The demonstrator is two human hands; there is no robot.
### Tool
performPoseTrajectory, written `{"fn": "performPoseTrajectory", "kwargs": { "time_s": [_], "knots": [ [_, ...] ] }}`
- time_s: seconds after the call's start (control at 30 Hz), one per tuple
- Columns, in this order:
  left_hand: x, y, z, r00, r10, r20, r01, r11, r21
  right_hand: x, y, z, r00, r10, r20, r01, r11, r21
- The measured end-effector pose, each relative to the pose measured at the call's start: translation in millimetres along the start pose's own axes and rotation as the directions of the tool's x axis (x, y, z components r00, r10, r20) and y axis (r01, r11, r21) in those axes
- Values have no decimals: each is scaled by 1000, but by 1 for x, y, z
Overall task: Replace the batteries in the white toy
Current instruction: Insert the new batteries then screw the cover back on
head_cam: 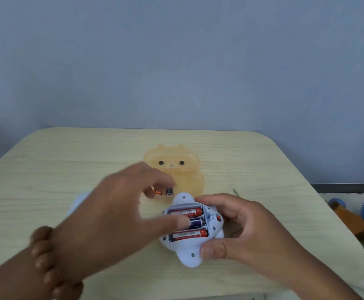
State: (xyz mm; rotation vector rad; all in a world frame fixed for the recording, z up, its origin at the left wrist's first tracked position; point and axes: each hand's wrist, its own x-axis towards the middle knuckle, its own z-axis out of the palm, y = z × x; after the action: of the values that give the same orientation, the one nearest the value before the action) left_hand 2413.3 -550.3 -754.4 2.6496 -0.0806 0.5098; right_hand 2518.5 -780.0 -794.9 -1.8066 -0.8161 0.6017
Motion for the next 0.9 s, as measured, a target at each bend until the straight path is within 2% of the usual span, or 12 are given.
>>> {"fn": "performPoseTrajectory", "kwargs": {
  "time_s": [0.03,0.1,0.17,0.27,0.33,0.43,0.5,0.57,0.63,0.7,0.8,0.9],
  "knots": [
    [4,-15,-8,997,-17,-73,24,995,101,0,1,0,1000,2,-5,-2,1000,-3],
    [8,-51,-23,977,-124,-172,170,943,287,-1,1,1,1000,13,-20,-13,1000,-2],
    [3,-93,-27,945,-253,-208,317,863,394,-1,1,2,999,24,-35,-24,1000,4],
    [-15,-140,-13,928,-349,-133,366,783,502,-1,1,4,999,19,-49,-20,1000,-21],
    [-19,-149,-5,938,-335,-84,329,792,514,0,1,5,999,10,-47,-10,1000,-13],
    [-17,-140,-7,911,-411,23,349,799,489,-1,0,6,999,-9,-49,8,1000,-4],
    [-15,-127,-14,903,-428,49,365,821,438,-1,0,6,999,-18,-46,18,1000,3],
    [-10,-109,-22,937,-350,-18,333,873,356,-1,0,6,999,-22,-43,23,1000,9],
    [-2,-82,-30,970,-229,-87,244,936,254,-1,2,6,999,-20,-45,20,1000,1],
    [5,-45,-34,992,-91,-92,94,995,34,0,2,6,999,-14,-49,14,1000,-1],
    [10,0,-25,997,45,-70,-66,939,-337,0,1,6,999,-17,-48,17,1000,-12],
    [10,17,-11,998,62,-23,-66,906,-418,0,2,5,998,-13,-53,14,1000,12]
  ]
}}
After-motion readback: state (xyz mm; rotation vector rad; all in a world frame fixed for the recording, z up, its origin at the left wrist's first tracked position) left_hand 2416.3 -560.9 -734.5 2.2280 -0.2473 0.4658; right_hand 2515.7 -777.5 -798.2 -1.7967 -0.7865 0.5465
